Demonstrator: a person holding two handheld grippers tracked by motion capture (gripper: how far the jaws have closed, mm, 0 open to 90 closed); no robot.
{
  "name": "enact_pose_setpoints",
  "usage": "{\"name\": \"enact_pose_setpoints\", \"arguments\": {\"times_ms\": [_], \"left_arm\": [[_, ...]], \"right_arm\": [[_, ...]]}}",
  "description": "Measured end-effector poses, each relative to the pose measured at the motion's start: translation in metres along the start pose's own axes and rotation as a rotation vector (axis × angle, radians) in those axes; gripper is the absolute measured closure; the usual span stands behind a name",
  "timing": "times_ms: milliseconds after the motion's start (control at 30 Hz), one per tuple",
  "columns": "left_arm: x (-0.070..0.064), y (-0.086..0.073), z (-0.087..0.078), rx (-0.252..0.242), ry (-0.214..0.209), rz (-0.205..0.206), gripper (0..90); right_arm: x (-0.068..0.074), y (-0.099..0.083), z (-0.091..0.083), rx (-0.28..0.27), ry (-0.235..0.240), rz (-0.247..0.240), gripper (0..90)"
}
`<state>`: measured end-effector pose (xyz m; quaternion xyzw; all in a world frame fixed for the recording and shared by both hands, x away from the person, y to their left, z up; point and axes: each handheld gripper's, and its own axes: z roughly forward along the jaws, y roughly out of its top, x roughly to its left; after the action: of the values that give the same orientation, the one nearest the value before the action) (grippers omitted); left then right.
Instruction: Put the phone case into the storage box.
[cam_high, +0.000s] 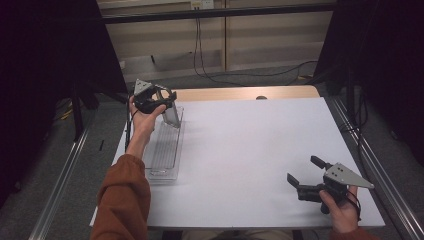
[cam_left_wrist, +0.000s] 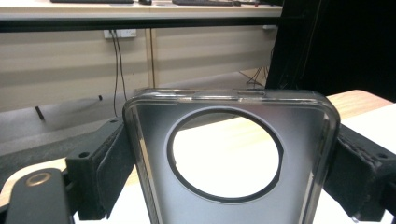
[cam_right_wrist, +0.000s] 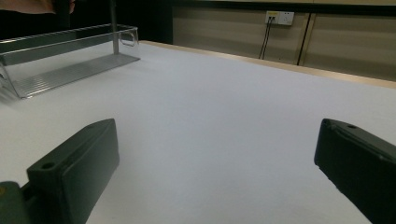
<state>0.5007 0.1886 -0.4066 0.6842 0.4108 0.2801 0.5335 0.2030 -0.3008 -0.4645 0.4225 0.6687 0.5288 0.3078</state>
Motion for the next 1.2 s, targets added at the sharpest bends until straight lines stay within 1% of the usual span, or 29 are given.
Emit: {"name": "enact_pose_setpoints", "arguments": {"times_ms": [67, 167, 233, 267, 333, 367, 433, 500, 533, 567, 667, 700, 733, 767, 800, 867, 900, 933, 967, 1000, 1033, 1067, 1100, 1200], "left_arm": [[0.0008, -0.0006, 0.0008, 0.015, 0.012, 0.007, 11.9], [0.0023, -0.0015, 0.0015, 0.017, 0.016, -0.004, 11.9], [0.0046, -0.0016, 0.0014, 0.018, 0.027, -0.004, 11.9], [0.0057, -0.0021, 0.0017, 0.014, 0.020, -0.002, 11.9], [0.0059, -0.0027, 0.0022, 0.016, 0.023, -0.007, 11.8], [0.0067, -0.0028, 0.0022, 0.018, 0.023, 0.001, 11.8], [0.0055, -0.0030, 0.0025, 0.020, 0.021, 0.000, 11.7], [0.0056, -0.0030, 0.0029, 0.023, 0.023, 0.009, 11.7], [0.0050, -0.0027, 0.0030, 0.026, 0.029, 0.007, 11.7], [0.0050, -0.0028, 0.0036, 0.021, 0.021, 0.001, 11.7], [0.0039, -0.0021, 0.0047, 0.010, 0.025, -0.012, 11.7], [0.0034, -0.0024, 0.0054, 0.007, 0.019, -0.015, 11.6], [0.0036, -0.0024, 0.0058, 0.017, 0.018, -0.002, 11.6], [0.0026, -0.0028, 0.0061, 0.017, 0.025, -0.010, 11.6], [0.0026, -0.0033, 0.0070, 0.013, 0.020, -0.013, 11.6], [0.0027, -0.0039, 0.0079, 0.019, 0.022, -0.017, 11.5], [0.0022, -0.0042, 0.0080, 0.027, 0.031, -0.021, 11.3], [0.0021, -0.0043, 0.0082, 0.025, 0.031, -0.025, 11.2], [0.0025, -0.0041, 0.0085, 0.027, 0.025, -0.021, 11.1], [0.0034, -0.0035, 0.0086, 0.033, 0.024, -0.008, 11.0], [0.0031, -0.0030, 0.0085, 0.037, 0.032, -0.005, 10.9], [0.0017, -0.0022, 0.0087, 0.041, 0.041, -0.012, 10.7], [0.0023, -0.0016, 0.0085, 0.046, 0.039, 0.000, 10.5], [0.0021, -0.0003, 0.0089, 0.045, 0.048, 0.009, 9.5]], "right_arm": [[0.0000, -0.0001, -0.0001, 0.001, 0.001, 0.001, 0.0], [-0.0001, -0.0001, -0.0003, 0.002, 0.003, 0.001, 0.0], [-0.0003, -0.0001, -0.0002, 0.002, 0.004, 0.000, 0.0], [-0.0003, -0.0001, -0.0002, 0.002, 0.004, -0.001, 0.0], [-0.0002, -0.0002, -0.0002, 0.002, 0.005, 0.000, 0.0], [-0.0002, -0.0002, -0.0001, 0.003, 0.005, -0.001, 0.0], [-0.0003, -0.0004, 0.0000, 0.003, 0.007, -0.002, 0.0], [-0.0002, -0.0004, 0.0000, 0.006, 0.008, -0.003, 0.0], [-0.0001, -0.0005, 0.0000, 0.006, 0.008, -0.002, 0.0], [-0.0002, -0.0005, 0.0000, 0.005, 0.008, -0.001, 0.0], [-0.0002, -0.0005, 0.0002, 0.006, 0.008, 0.000, 0.0], [-0.0002, -0.0006, 0.0001, 0.006, 0.009, -0.002, 0.0], [-0.0002, -0.0006, 0.0002, 0.006, 0.009, -0.002, 0.0], [-0.0003, -0.0005, 0.0000, 0.005, 0.009, -0.001, 0.0], [-0.0005, -0.0006, 0.0000, 0.004, 0.009, -0.001, 0.0], [-0.0006, -0.0008, 0.0003, 0.003, 0.006, 0.001, 0.0], [-0.0007, -0.0008, 0.0003, 0.002, 0.005, 0.001, 0.0], [-0.0007, -0.0008, 0.0002, 0.002, 0.006, 0.000, 0.0], [-0.0006, -0.0008, 0.0002, 0.002, 0.007, 0.000, 0.0], [-0.0005, -0.0008, 0.0003, 0.003, 0.007, 0.000, 0.0], [-0.0005, -0.0008, 0.0004, 0.004, 0.007, 0.001, 0.0], [-0.0005, -0.0009, 0.0004, 0.004, 0.007, 0.001, 0.0], [-0.0004, -0.0009, 0.0004, 0.004, 0.007, 0.002, 0.0], [-0.0005, -0.0009, 0.0006, 0.004, 0.009, -0.001, 0.0]]}}
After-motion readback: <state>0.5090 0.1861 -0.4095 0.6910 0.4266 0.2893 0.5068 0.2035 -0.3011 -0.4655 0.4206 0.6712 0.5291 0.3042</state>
